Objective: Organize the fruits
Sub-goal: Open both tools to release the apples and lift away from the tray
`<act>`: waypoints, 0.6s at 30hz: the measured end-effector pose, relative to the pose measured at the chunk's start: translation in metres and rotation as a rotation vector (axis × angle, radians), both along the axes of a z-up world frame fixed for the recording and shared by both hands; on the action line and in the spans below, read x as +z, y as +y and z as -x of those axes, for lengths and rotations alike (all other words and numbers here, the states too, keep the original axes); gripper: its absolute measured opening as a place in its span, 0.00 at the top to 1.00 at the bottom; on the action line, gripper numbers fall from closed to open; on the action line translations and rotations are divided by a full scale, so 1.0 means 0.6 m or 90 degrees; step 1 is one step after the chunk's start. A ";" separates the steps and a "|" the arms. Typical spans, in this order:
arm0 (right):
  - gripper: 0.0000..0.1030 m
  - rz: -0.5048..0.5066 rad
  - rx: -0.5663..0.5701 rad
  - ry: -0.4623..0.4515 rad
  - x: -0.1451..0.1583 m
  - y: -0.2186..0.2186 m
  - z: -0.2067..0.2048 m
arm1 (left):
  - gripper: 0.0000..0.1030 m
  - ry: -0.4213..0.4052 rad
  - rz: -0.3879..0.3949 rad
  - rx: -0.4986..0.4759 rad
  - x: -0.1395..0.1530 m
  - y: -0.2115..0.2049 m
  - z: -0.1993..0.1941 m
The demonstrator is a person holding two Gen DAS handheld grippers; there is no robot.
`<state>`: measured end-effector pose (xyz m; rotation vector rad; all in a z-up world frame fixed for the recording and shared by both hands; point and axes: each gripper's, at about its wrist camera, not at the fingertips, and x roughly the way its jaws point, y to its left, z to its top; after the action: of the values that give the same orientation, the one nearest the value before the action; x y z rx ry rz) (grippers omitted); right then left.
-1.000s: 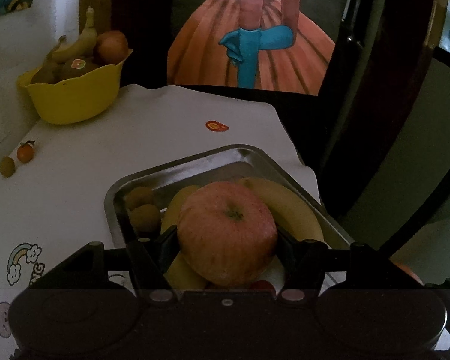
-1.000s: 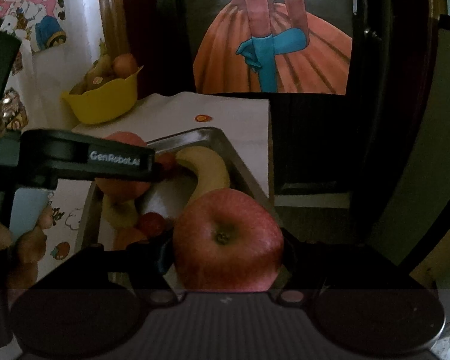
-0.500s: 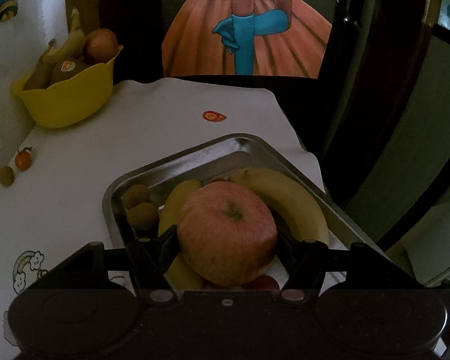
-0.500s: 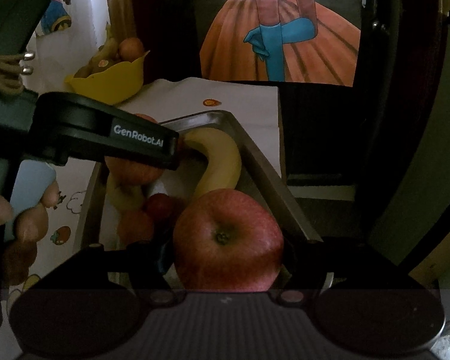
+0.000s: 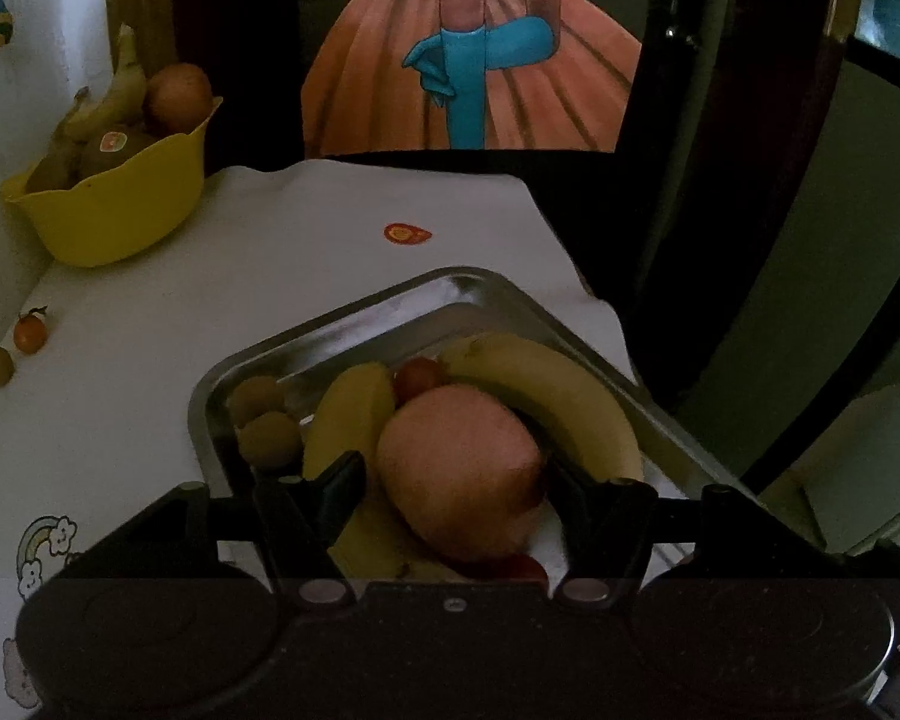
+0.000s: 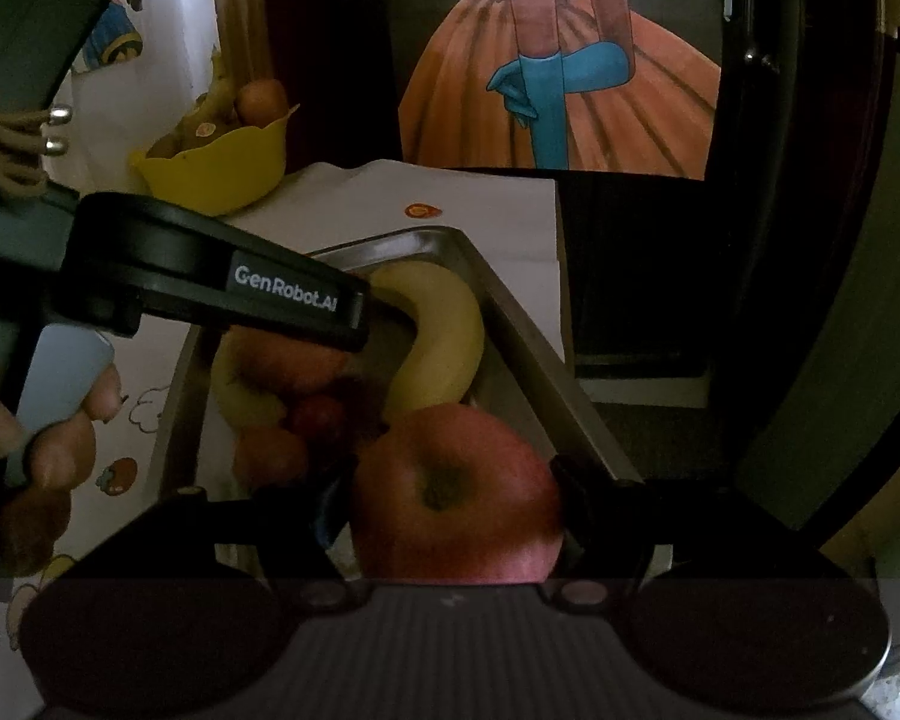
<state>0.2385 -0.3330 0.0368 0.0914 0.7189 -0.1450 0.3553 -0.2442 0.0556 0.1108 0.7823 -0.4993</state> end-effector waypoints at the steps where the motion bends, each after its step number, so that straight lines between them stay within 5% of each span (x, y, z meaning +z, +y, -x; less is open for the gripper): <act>1: 0.28 0.000 0.000 0.000 0.001 -0.001 0.001 | 0.33 0.002 0.006 0.005 0.001 0.002 -0.001; 12: 0.10 0.008 -0.003 -0.032 0.036 0.000 0.001 | 0.06 -0.027 0.063 0.081 0.037 0.055 -0.018; 18: 0.00 0.021 0.004 -0.054 0.069 0.021 -0.027 | 0.02 -0.054 0.063 0.153 0.054 0.118 -0.047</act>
<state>0.2549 -0.3205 0.0784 0.0631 0.6323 -0.1457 0.3833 -0.1732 0.0878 -0.0528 0.6763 -0.3027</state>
